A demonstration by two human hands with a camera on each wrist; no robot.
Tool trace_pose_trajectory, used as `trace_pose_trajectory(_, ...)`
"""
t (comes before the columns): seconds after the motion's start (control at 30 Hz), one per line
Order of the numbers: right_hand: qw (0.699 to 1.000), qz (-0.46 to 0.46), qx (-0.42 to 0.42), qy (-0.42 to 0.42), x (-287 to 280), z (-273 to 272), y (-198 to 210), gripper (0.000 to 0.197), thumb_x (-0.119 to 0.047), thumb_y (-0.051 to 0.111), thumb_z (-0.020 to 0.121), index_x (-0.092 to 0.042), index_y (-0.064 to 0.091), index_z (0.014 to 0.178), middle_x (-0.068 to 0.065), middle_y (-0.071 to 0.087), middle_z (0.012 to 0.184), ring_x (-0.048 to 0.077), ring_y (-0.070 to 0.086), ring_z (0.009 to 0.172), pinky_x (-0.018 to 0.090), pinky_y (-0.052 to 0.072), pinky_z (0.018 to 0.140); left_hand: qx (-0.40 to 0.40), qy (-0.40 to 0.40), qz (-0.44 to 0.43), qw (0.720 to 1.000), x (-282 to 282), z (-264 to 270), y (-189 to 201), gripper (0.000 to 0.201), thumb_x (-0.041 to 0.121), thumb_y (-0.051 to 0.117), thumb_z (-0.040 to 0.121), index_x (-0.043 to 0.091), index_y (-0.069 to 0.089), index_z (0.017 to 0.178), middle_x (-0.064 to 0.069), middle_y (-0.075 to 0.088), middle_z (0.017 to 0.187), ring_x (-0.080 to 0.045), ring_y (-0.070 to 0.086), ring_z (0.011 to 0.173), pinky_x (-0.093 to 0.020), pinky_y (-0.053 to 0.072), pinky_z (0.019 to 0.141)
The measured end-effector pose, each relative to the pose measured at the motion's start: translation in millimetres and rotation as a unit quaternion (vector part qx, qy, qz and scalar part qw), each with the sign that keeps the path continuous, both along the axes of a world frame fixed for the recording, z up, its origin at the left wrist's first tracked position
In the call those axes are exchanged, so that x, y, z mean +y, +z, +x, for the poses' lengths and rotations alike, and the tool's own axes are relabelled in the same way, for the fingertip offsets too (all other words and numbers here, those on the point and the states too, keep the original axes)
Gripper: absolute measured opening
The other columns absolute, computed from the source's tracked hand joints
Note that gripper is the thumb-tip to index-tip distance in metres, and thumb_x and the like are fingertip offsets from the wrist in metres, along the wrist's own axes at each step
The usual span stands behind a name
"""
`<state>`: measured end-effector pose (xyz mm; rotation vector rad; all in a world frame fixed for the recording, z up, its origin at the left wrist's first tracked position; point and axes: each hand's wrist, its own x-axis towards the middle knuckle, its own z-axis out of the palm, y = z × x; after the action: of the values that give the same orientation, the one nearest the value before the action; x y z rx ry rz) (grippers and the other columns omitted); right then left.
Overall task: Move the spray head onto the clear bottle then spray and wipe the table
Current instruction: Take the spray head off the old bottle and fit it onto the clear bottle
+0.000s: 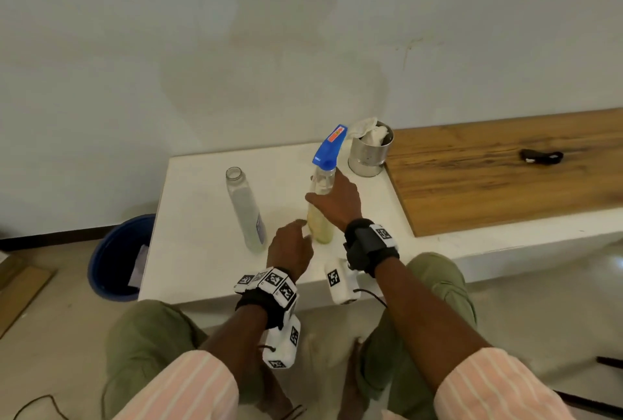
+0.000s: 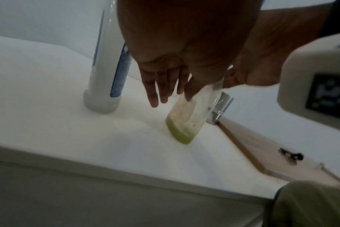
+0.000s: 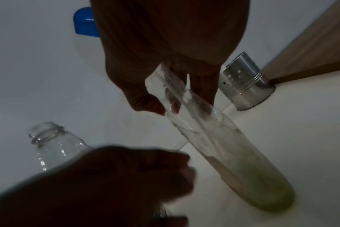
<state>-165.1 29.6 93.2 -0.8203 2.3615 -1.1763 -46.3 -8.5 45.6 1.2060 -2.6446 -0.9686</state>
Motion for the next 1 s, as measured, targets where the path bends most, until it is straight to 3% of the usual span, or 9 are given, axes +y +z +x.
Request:
trace_pose_trajectory(0.1, 1.0, 0.01, -0.001, 0.028, 7, 11, 5, 0.038, -0.024, 0.072, 0.077, -0.012, 0.057, 0.11, 0.002, 0.066, 0.105, 0.017, 0.058, 0.091, 0.028, 0.043, 0.08, 0.135, 0.061, -0.04, 0.988, 4, 0, 30, 0.041, 0.016, 0.042, 0.097, 0.018, 0.046, 0.138, -0.006, 0.065, 0.124, -0.024, 0.062, 0.113, -0.036, 0.047, 0.098)
trace_pose_trajectory(0.23, 0.997, 0.031, 0.018, 0.074, 13, 14, 14, 0.019, -0.021, 0.063, 0.085, -0.016, 0.055, 0.102, 0.003, 0.065, 0.098, 0.019, 0.057, 0.086, 0.03, 0.041, 0.076, 0.227, 0.035, -0.022, 0.973, 2, -6, 55, 0.044, 0.033, 0.044, 0.097, 0.021, 0.041, 0.14, -0.002, 0.059, 0.131, -0.019, 0.058, 0.119, -0.038, 0.046, 0.101)
trace_pose_trajectory(0.4, 0.994, -0.053, 0.006, 0.1, 15, 8, 25, 0.042, -0.008, 0.056, 0.09, -0.011, 0.049, 0.132, 0.01, 0.063, 0.124, 0.028, 0.06, 0.112, 0.044, 0.049, 0.097, 0.27, 0.028, -0.002, 0.962, -3, -24, 78, 0.052, 0.055, 0.057, 0.087, 0.022, 0.051, 0.128, 0.003, 0.063, 0.113, -0.013, 0.058, 0.102, -0.028, 0.045, 0.092)
trace_pose_trajectory(0.5, 0.985, -0.029, -0.07, 0.155, 15, 2, 31, 0.061, -0.001, 0.056, 0.088, -0.011, 0.035, 0.144, 0.009, 0.046, 0.146, 0.025, 0.043, 0.135, 0.046, 0.037, 0.112, 0.296, 0.048, 0.035, 0.953, -7, -33, 87, 0.04, 0.044, 0.058, 0.091, 0.017, 0.056, 0.121, -0.002, 0.066, 0.101, -0.02, 0.062, 0.096, -0.026, 0.046, 0.083)
trace_pose_trajectory(0.57, 0.98, 0.008, -0.078, 0.183, 16, -4, 34, 0.063, -0.004, 0.057, 0.089, -0.011, 0.031, 0.146, 0.009, 0.04, 0.151, 0.025, 0.037, 0.139, 0.046, 0.033, 0.115, 0.298, 0.055, 0.047, 0.952, -7, -36, 91, 0.036, 0.038, 0.056, 0.094, 0.012, 0.057, 0.12, -0.001, 0.06, 0.096, -0.018, 0.057, 0.09, -0.025, 0.042, 0.081)
trace_pose_trajectory(0.63, 0.984, 0.025, -0.051, 0.17, 17, -8, 36, 0.052, -0.006, 0.057, 0.091, -0.008, 0.039, 0.14, 0.012, 0.048, 0.142, 0.026, 0.047, 0.13, 0.041, 0.04, 0.109, 0.293, 0.06, 0.039, 0.953, -5, -37, 90, 0.037, 0.036, 0.056, 0.094, 0.009, 0.056, 0.119, -0.001, 0.054, 0.097, -0.016, 0.052, 0.09, -0.025, 0.041, 0.083)
trace_pose_trajectory(0.73, 0.992, 0.016, 0.0, 0.122, 19, -4, 34, 0.038, -0.003, 0.055, 0.093, -0.001, 0.048, 0.13, 0.008, 0.06, 0.113, 0.02, 0.054, 0.098, 0.013, 0.043, 0.081, 0.293, 0.074, 0.034, 0.953, -2, -43, 83, 0.039, 0.037, 0.055, 0.095, 0.009, 0.056, 0.122, -0.003, 0.056, 0.105, -0.018, 0.054, 0.097, -0.025, 0.043, 0.088)
trace_pose_trajectory(0.87, 0.996, -0.037, 0.027, 0.082, 18, 7, 29, 0.036, -0.004, 0.059, 0.091, 0.0, 0.051, 0.126, 0.016, 0.065, 0.118, 0.028, 0.062, 0.107, 0.022, 0.043, 0.084, 0.293, 0.081, 0.006, 0.953, 0, -46, 76, 0.041, 0.04, 0.053, 0.095, 0.015, 0.055, 0.128, -0.007, 0.059, 0.12, -0.021, 0.057, 0.11, -0.023, 0.04, 0.093)
trace_pose_trajectory(1.0, 0.996, -0.006, 0.074, 0.049, 13, 14, 27, 0.035, -0.008, 0.06, 0.091, -0.002, 0.051, 0.124, 0.016, 0.068, 0.108, 0.022, 0.06, 0.088, 0.023, 0.04, 0.075, 0.288, 0.092, -0.018, 0.953, -4, -46, 75, 0.044, 0.045, 0.054, 0.093, 0.018, 0.056, 0.127, -0.004, 0.057, 0.125, -0.02, 0.056, 0.114, -0.029, 0.042, 0.098)
